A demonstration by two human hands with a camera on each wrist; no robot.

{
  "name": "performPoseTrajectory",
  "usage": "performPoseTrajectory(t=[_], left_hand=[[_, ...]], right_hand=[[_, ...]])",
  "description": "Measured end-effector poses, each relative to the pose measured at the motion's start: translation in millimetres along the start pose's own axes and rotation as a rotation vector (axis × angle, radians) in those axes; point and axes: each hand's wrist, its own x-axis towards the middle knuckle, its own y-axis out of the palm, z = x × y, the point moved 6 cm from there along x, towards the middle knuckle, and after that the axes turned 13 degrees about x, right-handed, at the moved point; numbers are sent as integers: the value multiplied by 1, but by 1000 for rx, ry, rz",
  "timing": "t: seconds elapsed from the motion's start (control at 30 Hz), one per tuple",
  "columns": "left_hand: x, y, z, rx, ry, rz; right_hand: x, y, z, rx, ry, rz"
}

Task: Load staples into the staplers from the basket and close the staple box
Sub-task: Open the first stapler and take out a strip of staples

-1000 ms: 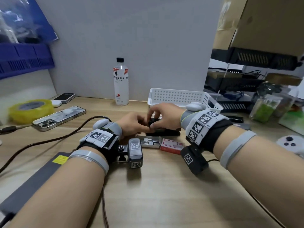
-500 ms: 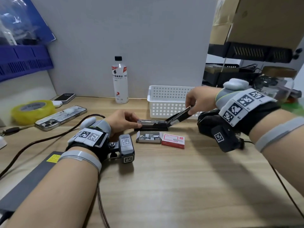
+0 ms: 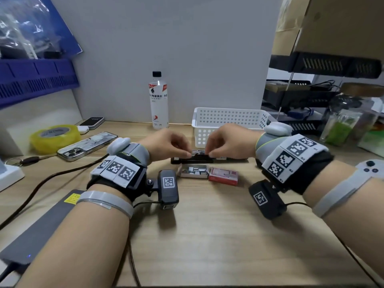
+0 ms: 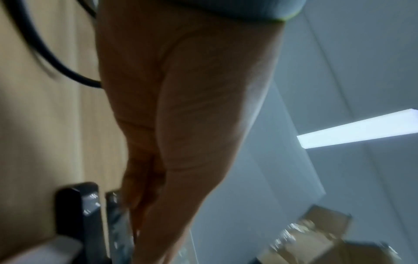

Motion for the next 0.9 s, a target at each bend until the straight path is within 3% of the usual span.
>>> performPoseTrajectory(t=[0.13, 0.23, 0.5, 0.9], left_hand=[[2, 20, -22, 230, 55, 167], [2, 27, -29, 301, 57, 205], [7, 38, -31, 386, 23, 203], [3, 36, -25, 243, 17, 152]], right_hand=[[-2, 31, 17, -43, -6, 158], [1, 35, 15, -103, 42, 179], [6, 39, 15, -175, 91, 126], [7, 42, 20, -157, 81, 141]])
